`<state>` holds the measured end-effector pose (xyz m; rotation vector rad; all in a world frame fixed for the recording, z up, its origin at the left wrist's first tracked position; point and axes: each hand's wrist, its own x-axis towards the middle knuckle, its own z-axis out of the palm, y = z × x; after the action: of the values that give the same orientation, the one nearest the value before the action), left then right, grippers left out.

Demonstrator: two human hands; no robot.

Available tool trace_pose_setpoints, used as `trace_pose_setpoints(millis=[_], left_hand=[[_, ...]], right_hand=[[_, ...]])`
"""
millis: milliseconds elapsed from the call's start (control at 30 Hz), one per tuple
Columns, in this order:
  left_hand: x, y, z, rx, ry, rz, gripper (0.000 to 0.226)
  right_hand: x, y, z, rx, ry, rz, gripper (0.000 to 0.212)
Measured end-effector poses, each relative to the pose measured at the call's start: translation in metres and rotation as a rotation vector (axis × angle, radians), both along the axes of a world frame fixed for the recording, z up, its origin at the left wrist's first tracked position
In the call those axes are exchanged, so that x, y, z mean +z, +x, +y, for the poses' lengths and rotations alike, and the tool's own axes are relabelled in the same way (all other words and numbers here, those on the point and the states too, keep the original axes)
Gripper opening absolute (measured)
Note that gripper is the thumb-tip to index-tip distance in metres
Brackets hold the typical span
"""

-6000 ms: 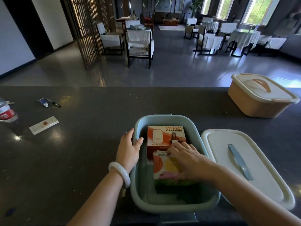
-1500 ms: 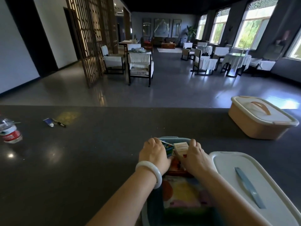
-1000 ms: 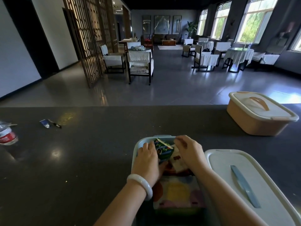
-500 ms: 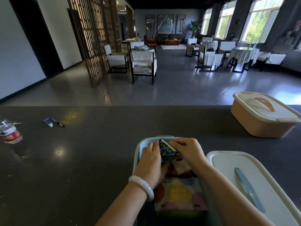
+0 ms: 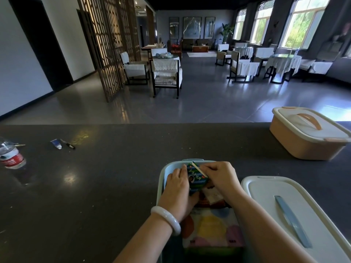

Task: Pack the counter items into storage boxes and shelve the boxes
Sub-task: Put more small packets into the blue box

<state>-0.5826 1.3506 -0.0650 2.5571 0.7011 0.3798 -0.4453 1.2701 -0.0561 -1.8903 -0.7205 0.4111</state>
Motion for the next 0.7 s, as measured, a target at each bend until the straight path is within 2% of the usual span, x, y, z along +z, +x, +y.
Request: trace_pose_setpoints(millis=[467, 633, 700], left_hand=[[0.001, -0.006, -0.002, -0.023, 0.011, -0.011, 0.087], [0.002, -0.007, -0.003, -0.002, 0.012, -0.045, 0.083], [0.003, -0.008, -0.002, 0.013, 0.015, -0.036, 0.083]], right_hand=[[-0.001, -0.001, -0.004, 0.023, -0.034, -0.05, 0.013], [-0.004, -0.006, -0.005, 0.065, -0.011, -0.171, 0.008], [-0.007, -0.01, -0.005, 0.113, -0.012, -0.165, 0.02]])
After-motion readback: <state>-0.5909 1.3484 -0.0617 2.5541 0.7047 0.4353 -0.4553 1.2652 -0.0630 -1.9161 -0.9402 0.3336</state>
